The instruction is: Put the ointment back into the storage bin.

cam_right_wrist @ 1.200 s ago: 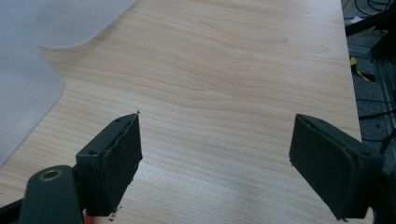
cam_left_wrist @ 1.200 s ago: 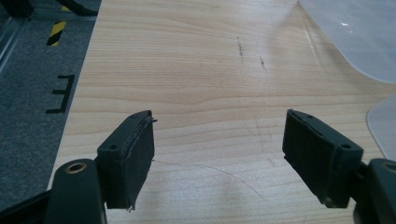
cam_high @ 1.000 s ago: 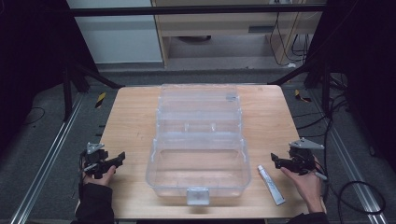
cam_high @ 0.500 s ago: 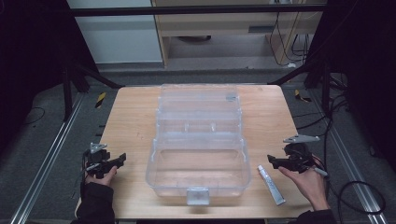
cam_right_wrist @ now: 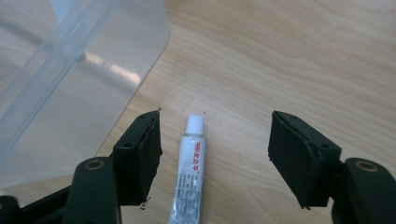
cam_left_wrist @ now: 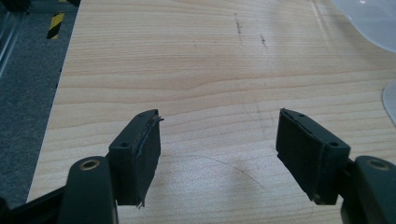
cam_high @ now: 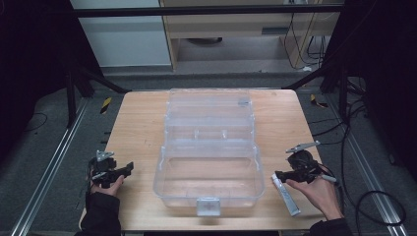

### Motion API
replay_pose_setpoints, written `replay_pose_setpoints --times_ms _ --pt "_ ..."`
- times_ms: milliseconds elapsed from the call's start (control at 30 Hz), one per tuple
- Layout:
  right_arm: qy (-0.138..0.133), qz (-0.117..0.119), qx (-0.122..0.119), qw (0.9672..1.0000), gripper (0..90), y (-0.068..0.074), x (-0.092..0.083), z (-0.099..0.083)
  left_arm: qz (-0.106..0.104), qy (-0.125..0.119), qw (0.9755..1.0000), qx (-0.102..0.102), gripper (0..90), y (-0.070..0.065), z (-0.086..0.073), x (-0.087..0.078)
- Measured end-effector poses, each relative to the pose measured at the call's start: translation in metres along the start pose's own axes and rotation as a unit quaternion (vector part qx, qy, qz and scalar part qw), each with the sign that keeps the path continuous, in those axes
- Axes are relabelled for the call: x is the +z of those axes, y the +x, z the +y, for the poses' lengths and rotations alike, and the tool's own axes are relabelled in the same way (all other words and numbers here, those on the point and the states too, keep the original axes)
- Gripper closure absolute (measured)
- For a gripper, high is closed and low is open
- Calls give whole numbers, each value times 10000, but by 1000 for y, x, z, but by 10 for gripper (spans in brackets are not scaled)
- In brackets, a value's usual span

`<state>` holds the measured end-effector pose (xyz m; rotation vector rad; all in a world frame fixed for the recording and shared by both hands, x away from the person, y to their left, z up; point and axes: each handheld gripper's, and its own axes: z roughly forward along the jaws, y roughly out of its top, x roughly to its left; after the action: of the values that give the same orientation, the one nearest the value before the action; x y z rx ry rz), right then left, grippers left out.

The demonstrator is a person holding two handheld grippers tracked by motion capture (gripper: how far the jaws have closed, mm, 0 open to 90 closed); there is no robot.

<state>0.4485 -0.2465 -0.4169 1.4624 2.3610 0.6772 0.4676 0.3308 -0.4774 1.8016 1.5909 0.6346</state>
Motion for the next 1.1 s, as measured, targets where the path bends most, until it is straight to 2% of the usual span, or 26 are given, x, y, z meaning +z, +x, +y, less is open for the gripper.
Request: replay_pose_setpoints --times_ms 67,133,167,200,400,567,633,767,800,1100 --pt "63 11 -3 10000 356 0 1 0 12 5 10000 9 307 0 0 0" --pt "322 48 -2 9995 380 1 4 0 25 7 10000 10 307 0 0 0" --pt "322 48 -2 9995 380 1 4 0 27 7 10000 10 307 0 0 0" --pt "449 63 24 9990 395 2 6 0 29 7 10000 10 307 0 0 0" --pt "709 144 -6 9974 429 3 11 -2 37 17 10000 19 304 0 0 1" --pt "1036 101 -100 9945 460 6 18 -4 42 19 10000 30 303 0 0 0" --pt "1070 96 -191 9940 475 7 21 -4 42 24 10000 32 303 0 0 0" --pt "1215 105 -173 9924 495 8 24 -4 42 27 10000 39 303 0 0 0" --pt "1220 169 -198 9922 500 7 27 -5 38 29 10000 42 303 0 0 0" --pt "1360 263 -184 9902 550 6 36 -9 40 54 10000 62 303 0 0 1"
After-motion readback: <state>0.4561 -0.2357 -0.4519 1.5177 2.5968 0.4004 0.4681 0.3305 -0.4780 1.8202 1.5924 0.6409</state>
